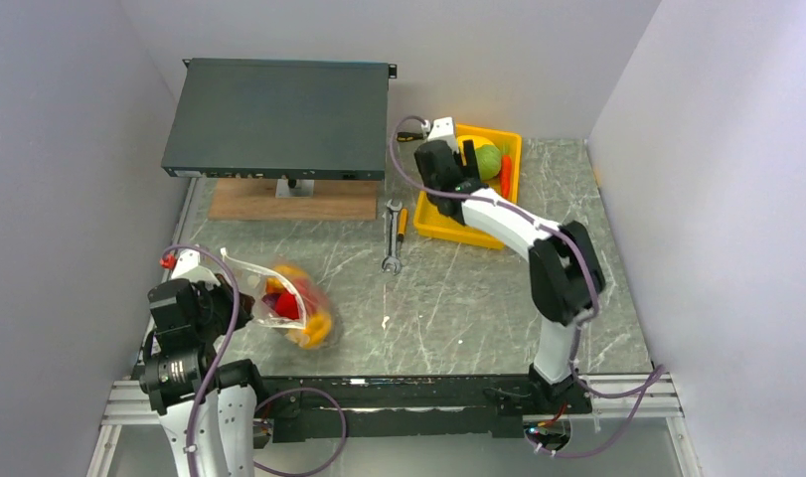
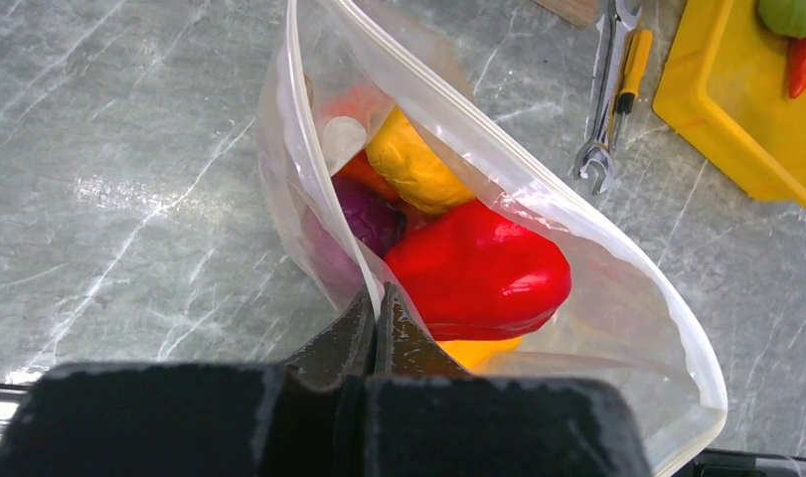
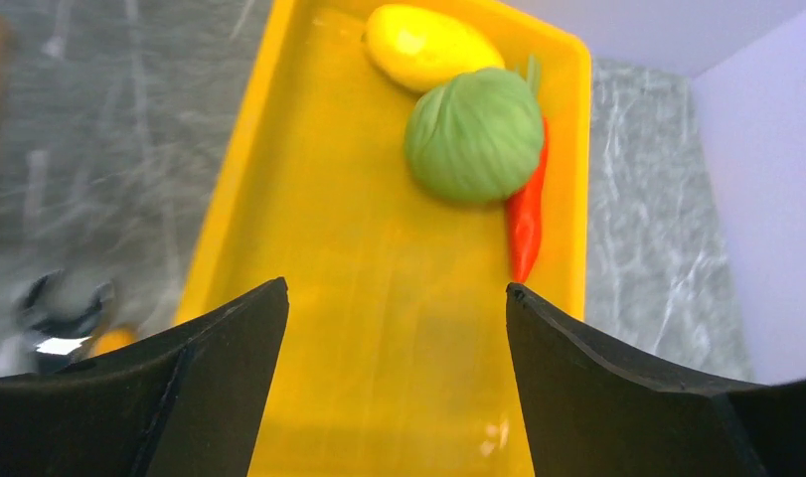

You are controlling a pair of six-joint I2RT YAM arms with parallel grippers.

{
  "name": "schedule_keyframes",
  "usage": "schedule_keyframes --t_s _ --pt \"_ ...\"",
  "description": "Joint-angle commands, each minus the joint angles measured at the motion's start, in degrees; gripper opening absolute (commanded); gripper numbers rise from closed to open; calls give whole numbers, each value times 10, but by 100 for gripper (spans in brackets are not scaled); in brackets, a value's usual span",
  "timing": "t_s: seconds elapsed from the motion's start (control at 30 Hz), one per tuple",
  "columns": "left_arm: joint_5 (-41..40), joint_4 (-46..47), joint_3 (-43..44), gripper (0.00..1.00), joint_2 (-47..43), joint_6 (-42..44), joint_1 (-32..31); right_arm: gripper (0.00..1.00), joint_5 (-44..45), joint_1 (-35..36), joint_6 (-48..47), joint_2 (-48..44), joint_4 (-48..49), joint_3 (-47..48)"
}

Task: Place the food in the zip-top bag and seal the zipper
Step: Pick up the fake fruit from the bin.

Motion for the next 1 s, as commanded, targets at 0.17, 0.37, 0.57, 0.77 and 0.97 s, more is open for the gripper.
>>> schedule_keyframes --t_s 0.17,0.37,0.57,0.77,0.97 --pt "62 30 -5 0 21 35 46 83 -9 -62 -310 262 80 213" --pt "68 28 -5 0 38 39 46 84 -6 -95 -372 348 94 298" --pt "68 27 -6 0 45 38 46 85 -59 -115 -390 392 101 336" --pt "67 27 -6 0 48 38 47 88 -112 -136 -406 446 110 393" --pt "70 27 -7 0 62 39 48 89 -147 -163 -386 487 80 473"
